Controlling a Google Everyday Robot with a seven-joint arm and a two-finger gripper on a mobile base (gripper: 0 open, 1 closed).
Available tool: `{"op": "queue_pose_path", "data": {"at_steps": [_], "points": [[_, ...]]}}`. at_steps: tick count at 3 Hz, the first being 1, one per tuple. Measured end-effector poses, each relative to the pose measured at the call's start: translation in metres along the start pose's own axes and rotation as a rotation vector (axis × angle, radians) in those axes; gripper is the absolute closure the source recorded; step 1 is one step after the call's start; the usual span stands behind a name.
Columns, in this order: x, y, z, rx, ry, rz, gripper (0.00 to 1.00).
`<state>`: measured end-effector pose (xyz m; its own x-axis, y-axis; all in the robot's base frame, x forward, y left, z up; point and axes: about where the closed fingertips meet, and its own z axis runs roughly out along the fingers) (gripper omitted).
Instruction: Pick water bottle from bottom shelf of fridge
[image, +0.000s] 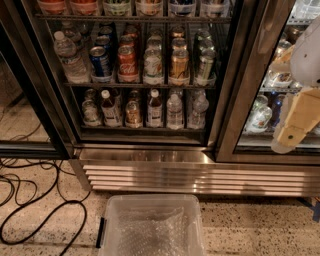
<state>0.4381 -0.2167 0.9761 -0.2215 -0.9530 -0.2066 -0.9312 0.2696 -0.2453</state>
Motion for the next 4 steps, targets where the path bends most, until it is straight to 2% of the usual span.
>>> {"op": "queue_pose_path", "data": {"at_steps": [1,2,3,4], "points": [[0.0,0.0,0.0,0.0,0.0,0.0,0.0],[-0.002,0.002,0.036,-0.041,-0.012,0.042,0.0],[-0.003,0.011,0.076,-0.103,-0.021,0.066,0.0],[-0.003,0.011,0.076,-0.103,-0.021,0.066,0.0]]}}
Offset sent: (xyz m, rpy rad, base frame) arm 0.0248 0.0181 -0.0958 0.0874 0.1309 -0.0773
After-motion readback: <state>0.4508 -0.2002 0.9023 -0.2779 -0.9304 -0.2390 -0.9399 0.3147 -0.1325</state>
